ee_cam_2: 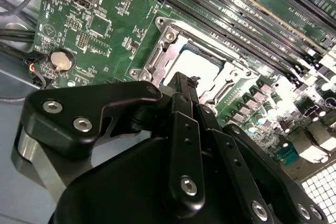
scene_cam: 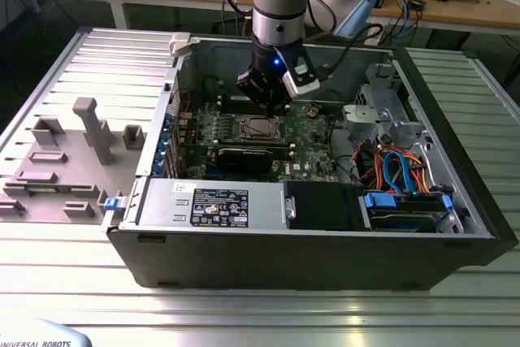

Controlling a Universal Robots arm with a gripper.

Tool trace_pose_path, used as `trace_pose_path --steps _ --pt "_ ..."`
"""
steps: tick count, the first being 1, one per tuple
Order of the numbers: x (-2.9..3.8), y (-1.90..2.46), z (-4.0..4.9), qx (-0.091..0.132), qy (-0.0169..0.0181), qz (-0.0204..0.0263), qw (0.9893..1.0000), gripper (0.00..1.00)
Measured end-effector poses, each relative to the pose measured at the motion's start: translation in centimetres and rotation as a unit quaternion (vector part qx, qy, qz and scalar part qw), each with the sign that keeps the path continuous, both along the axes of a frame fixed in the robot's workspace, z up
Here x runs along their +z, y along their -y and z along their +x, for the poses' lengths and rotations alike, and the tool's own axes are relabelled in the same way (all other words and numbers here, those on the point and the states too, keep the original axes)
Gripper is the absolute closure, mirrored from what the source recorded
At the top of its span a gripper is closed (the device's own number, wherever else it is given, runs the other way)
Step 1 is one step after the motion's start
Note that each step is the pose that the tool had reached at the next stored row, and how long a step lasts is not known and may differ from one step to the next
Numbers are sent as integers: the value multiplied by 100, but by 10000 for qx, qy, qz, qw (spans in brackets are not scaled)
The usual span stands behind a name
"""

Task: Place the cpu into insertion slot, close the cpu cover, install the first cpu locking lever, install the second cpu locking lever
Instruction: 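Install the second cpu locking lever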

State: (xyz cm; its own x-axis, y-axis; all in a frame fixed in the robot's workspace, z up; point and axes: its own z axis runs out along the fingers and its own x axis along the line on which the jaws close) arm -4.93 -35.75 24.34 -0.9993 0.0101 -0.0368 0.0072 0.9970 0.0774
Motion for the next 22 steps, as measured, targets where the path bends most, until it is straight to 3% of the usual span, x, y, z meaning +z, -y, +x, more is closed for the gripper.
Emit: trace_pose_path --steps 3,9,10,11,22 --pt "0 36 0 0 0 0 10000 89" --pt "0 39 0 0 -3 -1 10000 89" --pt "-1 66 0 0 -89 5 10000 89" --pt "-4 185 0 0 -89 5 10000 89" --pt "-4 193 0 0 -89 5 10000 89"
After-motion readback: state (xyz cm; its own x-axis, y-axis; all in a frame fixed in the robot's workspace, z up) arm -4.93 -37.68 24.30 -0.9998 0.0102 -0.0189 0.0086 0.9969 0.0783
